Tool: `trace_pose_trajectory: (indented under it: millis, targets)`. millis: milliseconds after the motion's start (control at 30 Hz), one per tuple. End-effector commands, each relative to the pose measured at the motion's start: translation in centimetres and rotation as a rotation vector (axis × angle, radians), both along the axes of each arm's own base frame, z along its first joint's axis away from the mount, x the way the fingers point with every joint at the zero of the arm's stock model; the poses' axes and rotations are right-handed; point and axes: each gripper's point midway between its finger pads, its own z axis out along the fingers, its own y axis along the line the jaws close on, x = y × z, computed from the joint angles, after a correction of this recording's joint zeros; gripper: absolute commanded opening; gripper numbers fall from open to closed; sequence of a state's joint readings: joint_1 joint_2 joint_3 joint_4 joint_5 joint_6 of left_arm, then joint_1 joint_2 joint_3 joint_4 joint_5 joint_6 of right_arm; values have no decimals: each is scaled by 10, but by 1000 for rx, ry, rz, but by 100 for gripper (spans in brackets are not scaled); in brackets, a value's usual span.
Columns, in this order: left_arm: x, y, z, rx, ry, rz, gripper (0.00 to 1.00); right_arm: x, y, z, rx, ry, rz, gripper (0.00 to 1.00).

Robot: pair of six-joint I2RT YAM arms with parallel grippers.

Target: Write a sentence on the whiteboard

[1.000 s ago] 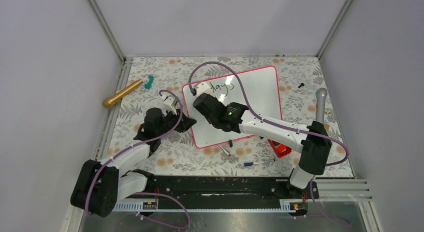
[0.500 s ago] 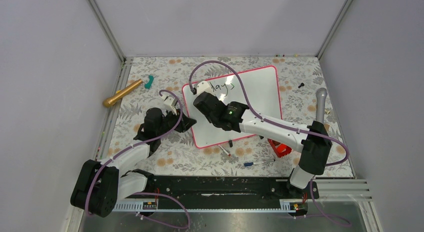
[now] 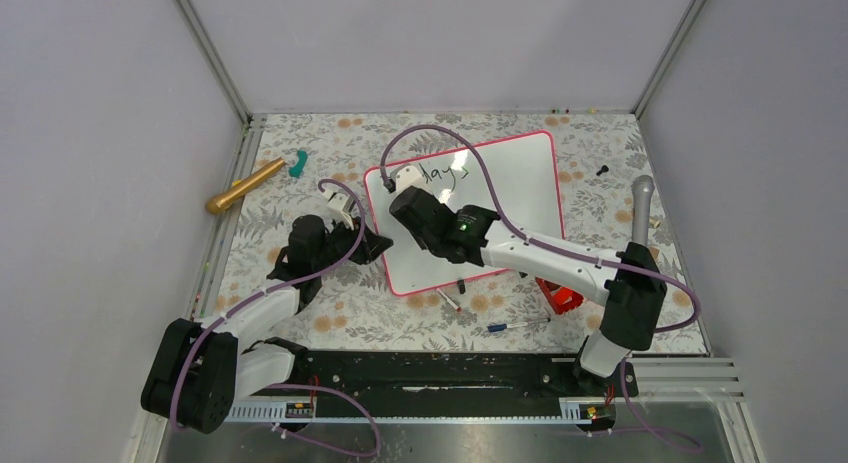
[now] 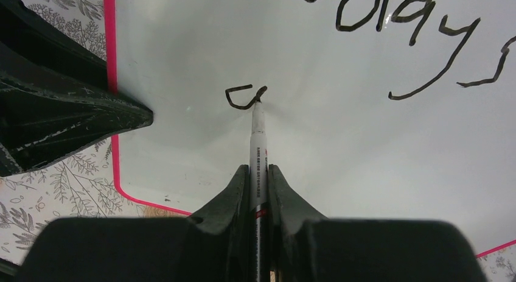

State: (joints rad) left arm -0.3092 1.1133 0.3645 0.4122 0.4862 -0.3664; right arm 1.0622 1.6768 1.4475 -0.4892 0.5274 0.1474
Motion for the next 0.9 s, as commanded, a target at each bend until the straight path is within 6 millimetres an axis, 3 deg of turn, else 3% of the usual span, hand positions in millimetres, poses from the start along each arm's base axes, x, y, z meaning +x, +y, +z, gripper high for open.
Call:
trace_pose_trajectory:
  millis: [0, 400, 700, 867]
  targets:
    - [13, 6, 10, 41, -80, 35, 14, -3, -11, 2, 8, 15, -15, 0]
    - [13, 6, 10, 41, -81, 34, 14, -4, -22, 4, -12, 3, -35, 0]
    - [13, 6, 10, 41, -80, 33, 13, -18, -9, 43, 157, 5, 44, 0]
    - [13, 7, 10, 41, -81, 37, 13, -13, -17, 48, 170, -20, 23, 0]
